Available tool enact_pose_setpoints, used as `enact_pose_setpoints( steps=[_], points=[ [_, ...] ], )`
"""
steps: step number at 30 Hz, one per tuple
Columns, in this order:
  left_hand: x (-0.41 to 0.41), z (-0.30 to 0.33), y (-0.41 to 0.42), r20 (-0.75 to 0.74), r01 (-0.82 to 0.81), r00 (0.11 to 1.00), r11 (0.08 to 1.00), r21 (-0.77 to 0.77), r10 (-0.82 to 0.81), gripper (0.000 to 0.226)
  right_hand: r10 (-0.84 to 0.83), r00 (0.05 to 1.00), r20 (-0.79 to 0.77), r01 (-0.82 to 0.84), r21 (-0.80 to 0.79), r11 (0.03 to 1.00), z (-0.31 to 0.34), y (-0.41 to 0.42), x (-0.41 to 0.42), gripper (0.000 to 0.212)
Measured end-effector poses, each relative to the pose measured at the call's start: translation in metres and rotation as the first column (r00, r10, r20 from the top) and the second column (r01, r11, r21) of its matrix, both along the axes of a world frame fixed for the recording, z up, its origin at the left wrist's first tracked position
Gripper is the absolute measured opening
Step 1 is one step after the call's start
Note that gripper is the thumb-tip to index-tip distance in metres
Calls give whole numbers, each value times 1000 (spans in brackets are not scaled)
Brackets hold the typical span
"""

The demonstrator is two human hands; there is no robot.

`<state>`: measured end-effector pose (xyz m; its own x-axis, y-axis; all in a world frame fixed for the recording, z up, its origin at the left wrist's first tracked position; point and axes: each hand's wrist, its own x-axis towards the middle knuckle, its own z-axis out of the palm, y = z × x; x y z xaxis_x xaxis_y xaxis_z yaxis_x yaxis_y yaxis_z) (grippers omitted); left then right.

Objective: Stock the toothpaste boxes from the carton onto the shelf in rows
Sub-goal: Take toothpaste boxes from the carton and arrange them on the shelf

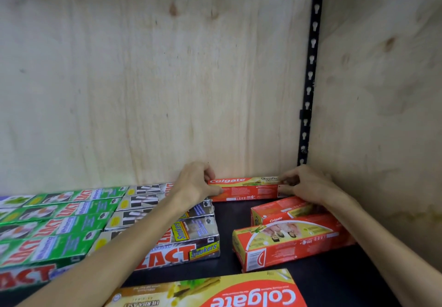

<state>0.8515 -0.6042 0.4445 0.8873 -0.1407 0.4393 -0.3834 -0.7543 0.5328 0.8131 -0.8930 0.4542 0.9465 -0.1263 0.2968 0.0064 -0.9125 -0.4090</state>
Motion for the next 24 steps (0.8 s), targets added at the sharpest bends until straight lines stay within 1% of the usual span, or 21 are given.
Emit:
enact_pose_setpoints(
  steps=[3, 6, 9, 12, 14, 16, 18, 20, 22, 24],
  points=[
    [4, -3, 1, 24, -3, 1000, 1000, -2, 3, 40, 38, 999, -34, -38, 1, 999, 3, -2, 9, 37],
    [7, -3, 0, 33, -11, 999, 1000, 10, 11, 40, 55, 998, -17, -55, 37, 998, -4, -4, 14, 42],
    [6, -2, 0, 35, -12, 999, 999, 34, 10, 40, 66, 998, 20, -67, 44, 997, -7, -6, 13, 35],
    [4, 0, 0, 37, -15, 999, 998, 62, 13, 40, 76, 997, 18, -77, 34, 996, -7, -5, 9, 29],
    [2, 2, 1, 39, 6, 999, 996, 85, -9, 39, 75, 996, 47, -75, 6, 997, -7, -3, 6, 27],
    [-3, 5, 1, 79, 34, 996, 995, 89, -41, 36, 55, 992, 109, -50, -56, 997, -5, 1, -3, 27],
    [-12, 11, -2, 139, 88, 986, 995, 39, -93, 27, 38, 980, 194, -26, -63, 998, -2, 1, -15, 28],
    [-23, 17, -6, 151, 208, 966, 978, 23, -209, 17, 76, 965, 252, -83, 16, 996, -2, -4, -31, 26],
    [-38, 22, -14, 80, 342, 935, 938, 60, -346, 13, 139, 962, 233, -168, 112, 979, -3, -10, -49, 23],
    [-57, 25, -27, 11, 443, 896, 895, 50, -444, 15, 208, 961, 181, -235, 143, 961, -7, -14, -66, 22]
  ],
)
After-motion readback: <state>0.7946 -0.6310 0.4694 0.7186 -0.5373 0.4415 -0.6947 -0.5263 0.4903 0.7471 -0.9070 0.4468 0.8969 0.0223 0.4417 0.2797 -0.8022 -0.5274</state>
